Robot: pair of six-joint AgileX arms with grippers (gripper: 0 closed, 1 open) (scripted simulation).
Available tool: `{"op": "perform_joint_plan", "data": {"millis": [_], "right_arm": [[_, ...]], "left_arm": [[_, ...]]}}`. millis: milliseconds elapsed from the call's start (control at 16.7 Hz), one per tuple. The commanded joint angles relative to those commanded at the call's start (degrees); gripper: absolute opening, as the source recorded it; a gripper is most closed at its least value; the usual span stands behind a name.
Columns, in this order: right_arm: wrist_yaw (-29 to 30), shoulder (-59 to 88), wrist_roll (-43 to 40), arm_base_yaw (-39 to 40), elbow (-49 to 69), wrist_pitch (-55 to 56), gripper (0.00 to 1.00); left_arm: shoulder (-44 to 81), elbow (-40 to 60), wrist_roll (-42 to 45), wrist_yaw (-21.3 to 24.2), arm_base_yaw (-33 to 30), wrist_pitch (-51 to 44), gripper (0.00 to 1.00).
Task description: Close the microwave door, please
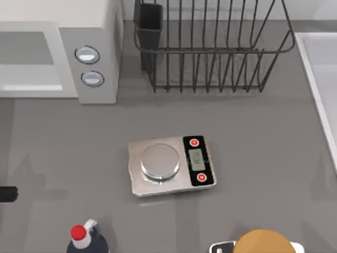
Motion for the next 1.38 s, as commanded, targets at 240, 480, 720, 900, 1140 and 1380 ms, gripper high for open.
{"op": "perform_joint_plan", "data": {"millis": [240, 480, 720, 900, 1140, 1380], "right_arm": [[0.0, 0.0, 0.0, 0.0, 0.0, 0.0, 1.00], [0.0, 0.0, 0.0, 0.0, 0.0, 0.0, 1.00], [0.0, 0.0, 0.0, 0.0, 0.0, 0.0, 1.00], [0.0, 0.0, 0.0, 0.0, 0.0, 0.0, 1.00], [0.0, 0.0, 0.0, 0.0, 0.0, 0.0, 1.00], [0.0, 0.0, 0.0, 0.0, 0.0, 0.0, 1.00]], "left_arm": [[0.0, 0.0, 0.0, 0.0, 0.0, 0.0, 0.00], [-1.0, 0.4, 0.0, 2.2, 2.2, -1.4, 0.00], [-3.8, 1.4, -0.1, 8.4, 8.4, -5.2, 0.00], [-4.9, 1.8, -0.1, 10.9, 10.9, -6.7, 0.00], [-4.7, 1.7, 0.0, 10.8, 10.8, -6.6, 0.00], [-1.2, 4.7, 2.7, 12.0, 13.9, -7.8, 0.00]]}}
